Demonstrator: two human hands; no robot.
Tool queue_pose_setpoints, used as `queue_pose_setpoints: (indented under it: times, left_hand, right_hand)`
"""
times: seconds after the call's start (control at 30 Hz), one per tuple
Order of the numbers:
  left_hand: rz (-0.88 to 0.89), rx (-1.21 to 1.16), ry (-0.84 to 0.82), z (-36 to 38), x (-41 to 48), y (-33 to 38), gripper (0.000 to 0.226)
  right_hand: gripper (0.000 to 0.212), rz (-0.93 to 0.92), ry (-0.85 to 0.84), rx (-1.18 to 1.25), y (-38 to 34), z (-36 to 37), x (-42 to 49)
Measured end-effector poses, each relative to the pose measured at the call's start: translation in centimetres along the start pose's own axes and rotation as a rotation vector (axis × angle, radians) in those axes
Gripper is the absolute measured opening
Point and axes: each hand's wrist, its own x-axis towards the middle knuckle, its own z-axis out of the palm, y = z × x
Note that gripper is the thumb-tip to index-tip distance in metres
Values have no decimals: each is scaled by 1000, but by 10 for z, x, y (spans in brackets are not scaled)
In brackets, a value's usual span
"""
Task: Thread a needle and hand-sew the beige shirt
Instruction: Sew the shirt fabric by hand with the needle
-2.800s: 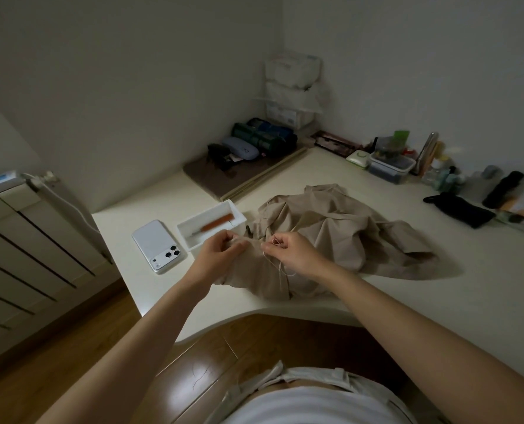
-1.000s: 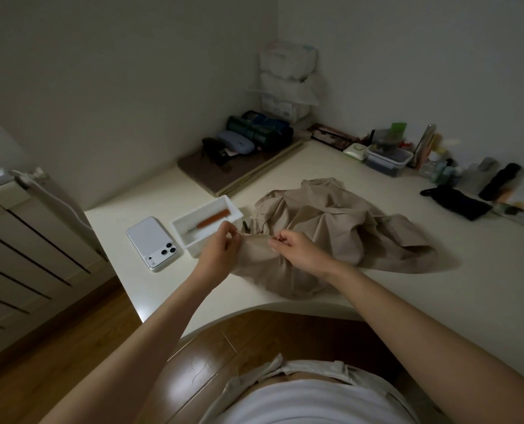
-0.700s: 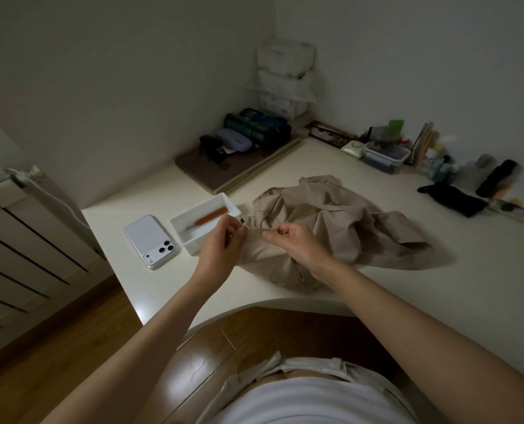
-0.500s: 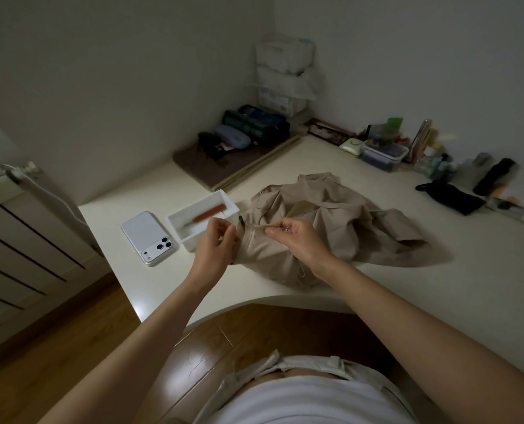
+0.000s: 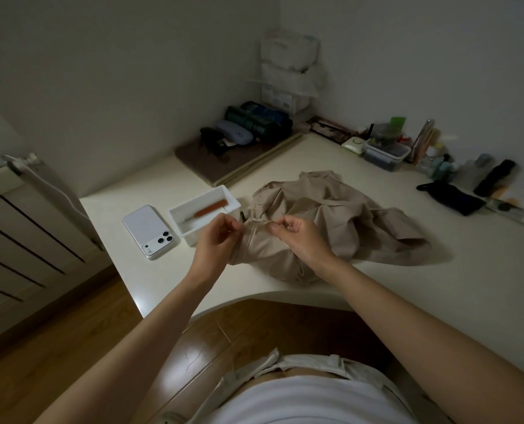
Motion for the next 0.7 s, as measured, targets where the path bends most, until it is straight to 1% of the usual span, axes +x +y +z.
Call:
queue_pose_setpoints:
  times: [0.07,0.13,0.2,0.27,0.37,0.47,0.53,0.6,0.63,0.7]
  left_hand:
    - [-42,18,-4,0,-1,0,26]
    - [-87,0,-29,0,-2,0,13]
    - [-100,-12,-73,1,-4,3,19]
    - [-115,-32,-93,4,-6,7,15]
    - [-117,-36,-24,7,-6,10,7]
    - [-102,-33,58,9,-4,13,9]
    - [-89,-3,67,11,-4,16,8]
    - [-103,-27,52,12,-6,19,4]
    - [-132,-67,34,12,-8,19,10]
    - [-201,-85,-25,11,-8,18,31]
  right_hand:
    - [12,-5,2,5,0,0,0]
    - [10,-6,-10,9,1,0,-1]
    - [10,-13,-9,-6,2,0,-1]
    - [13,-18,-20,-22,3,0,-2]
    - [15,-27,-34,-40,4,2,-3]
    - [20,-29,-53,-62,6,2,-4]
    - [23,-33,-57,-78,8,2,-5]
    - [25,-39,-65,-103,9,3,-5]
    - [24,-40,-69,-106,8,3,-6]
    - [21,-32,-74,-110,7,2,-6]
